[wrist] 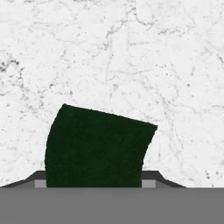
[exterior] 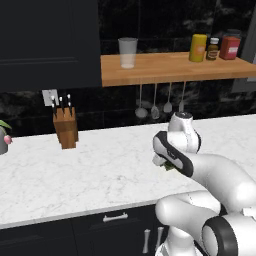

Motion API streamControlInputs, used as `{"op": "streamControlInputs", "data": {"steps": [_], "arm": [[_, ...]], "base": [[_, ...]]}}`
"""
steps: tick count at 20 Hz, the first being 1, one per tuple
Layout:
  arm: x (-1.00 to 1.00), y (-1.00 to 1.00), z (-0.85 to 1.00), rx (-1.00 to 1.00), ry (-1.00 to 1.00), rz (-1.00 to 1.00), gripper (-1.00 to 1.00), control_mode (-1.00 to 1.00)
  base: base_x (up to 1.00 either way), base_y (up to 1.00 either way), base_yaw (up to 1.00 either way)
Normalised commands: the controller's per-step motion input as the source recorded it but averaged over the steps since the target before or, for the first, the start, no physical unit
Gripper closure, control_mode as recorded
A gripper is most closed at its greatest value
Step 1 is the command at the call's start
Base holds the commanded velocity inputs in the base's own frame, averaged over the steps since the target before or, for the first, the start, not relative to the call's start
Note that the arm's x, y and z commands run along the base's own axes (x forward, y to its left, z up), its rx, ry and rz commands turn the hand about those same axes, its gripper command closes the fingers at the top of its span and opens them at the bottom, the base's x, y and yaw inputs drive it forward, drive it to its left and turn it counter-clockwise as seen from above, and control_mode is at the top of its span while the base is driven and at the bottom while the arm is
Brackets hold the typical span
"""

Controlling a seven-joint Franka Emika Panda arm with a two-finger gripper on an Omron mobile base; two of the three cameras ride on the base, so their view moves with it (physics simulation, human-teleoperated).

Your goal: Pick up the sponge from the counter and clean the cutting board by briefly scrubbing or pressing down on the cutting board. Once finished, release the sponge.

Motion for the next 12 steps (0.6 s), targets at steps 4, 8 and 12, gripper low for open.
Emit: {"op": "streamControlInputs", "data": {"steps": [4, 8, 12], "arm": [[0.0, 0.0, 1.0, 0.0, 0.0, -0.01, 1.0, -1.0], [-0.17, 0.0, 0.89, 0.02, 0.0, -0.14, 1.0, -1.0], [-0.33, -0.03, 0.68, 0.12, 0.02, -0.2, 1.0, -1.0]], "base": [[0.0, 0.0, 0.0], [0.0, 0.0, 0.0], [0.0, 0.0, 0.0]]}}
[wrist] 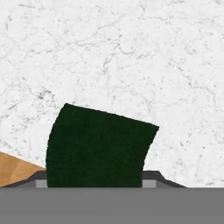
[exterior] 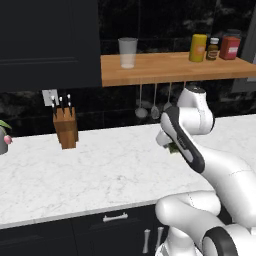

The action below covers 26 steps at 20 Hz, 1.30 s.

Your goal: Pick up the sponge from the counter and clean the cutting board by briefly scrubbing or pressing down on the cutting board. Once finished, release the sponge.

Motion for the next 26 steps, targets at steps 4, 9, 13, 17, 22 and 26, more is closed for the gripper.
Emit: {"op": "streamControlInputs", "data": {"steps": [4, 9, 13, 17, 22, 26], "arm": [[-0.46, -0.04, 0.27, 0.05, 0.0, -0.21, 1.0, -1.0], [-0.29, 0.0, 0.0, -0.02, 0.0, -0.12, 1.0, 1.0], [0.0, 0.0, 0.0, 0.0, 0.0, 0.0, 1.0, 1.0], [0.0, 0.0, 0.0, 0.0, 0.0, 0.0, 1.0, 1.0], [0.0, 0.0, 0.0, 0.0, 0.0, 0.0, 1.0, 1.0], [0.0, 0.0, 0.0, 0.0, 0.0, 0.0, 1.0, 1.0]], "base": [[0.0, 0.0, 0.0], [-0.15, 0.0, -0.09], [-0.28, -0.11, -0.2], [-0.05, -0.66, -0.23], [0.0, -0.92, -0.14], [0.0, -0.99, -0.02]]}}
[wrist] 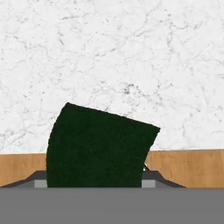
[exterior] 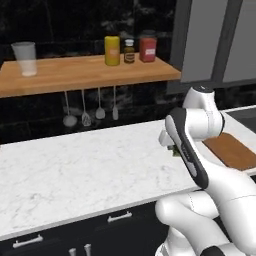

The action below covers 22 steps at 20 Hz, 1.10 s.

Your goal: Pick up the sponge from the counter and clean the cutting board by briefly scrubbing or pressing down on the cutting board. Once finished, release the sponge.

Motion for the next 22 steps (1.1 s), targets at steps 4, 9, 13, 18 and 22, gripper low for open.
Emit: {"op": "streamControlInputs", "data": {"steps": [4, 9, 13, 18, 22], "arm": [[0.0, 0.0, 0.0, 0.0, 0.0, 0.0, 1.0, 1.0], [0.0, 0.0, 0.0, 0.0, 0.0, 0.0, 1.0, 1.0], [0.0, 0.0, 0.0, 0.0, 0.0, 0.0, 1.0, 1.0], [0.0, 0.0, 0.0, 0.0, 0.0, 0.0, 1.0, 1.0], [0.0, 0.0, 0.0, 0.0, 0.0, 0.0, 1.0, 1.0]], "base": [[0.0, -0.92, 0.0], [-0.04, -0.91, 0.12], [-0.03, -0.82, 0.11], [0.0, -0.5, 0.11], [0.0, -0.06, 0.08]]}}
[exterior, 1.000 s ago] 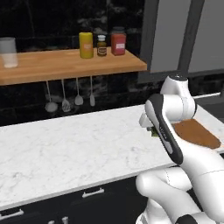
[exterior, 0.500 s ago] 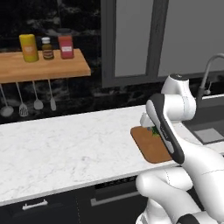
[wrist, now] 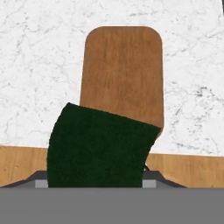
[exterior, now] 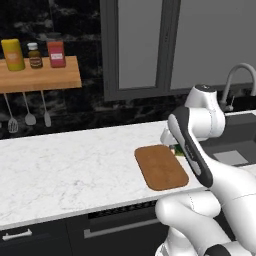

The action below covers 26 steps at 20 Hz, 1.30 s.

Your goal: Pick up the sponge from the counter and clean the cutting board by briefly scrubbing or pressing down on the cutting board. Once finished, release the sponge.

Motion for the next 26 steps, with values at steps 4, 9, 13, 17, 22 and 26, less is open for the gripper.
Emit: {"op": "streamControlInputs", "data": {"steps": [4, 9, 13, 17, 22, 26], "arm": [[0.0, 0.02, -0.23, 0.02, 0.0, 0.1, 1.0, -1.0], [0.09, -0.08, -0.47, 0.08, 0.0, 0.01, 1.0, -1.0], [0.03, 0.01, -0.45, 0.06, 0.0, 0.07, 1.0, -1.0], [0.0, 0.01, -0.51, -0.01, 0.0, 0.03, 1.0, -1.0], [0.03, 0.05, -0.28, 0.0, 0.0, 0.0, 1.0, -1.0], [0.01, 0.37, -0.26, -0.04, 0.0, -0.01, 1.0, -1.0]], "base": [[0.0, 0.0, 0.0], [0.0, 0.0, 0.0], [0.0, 0.0, 0.0], [0.0, 0.0, 0.0], [0.0, 0.0, 0.0], [0.0, 0.0, 0.0]]}}
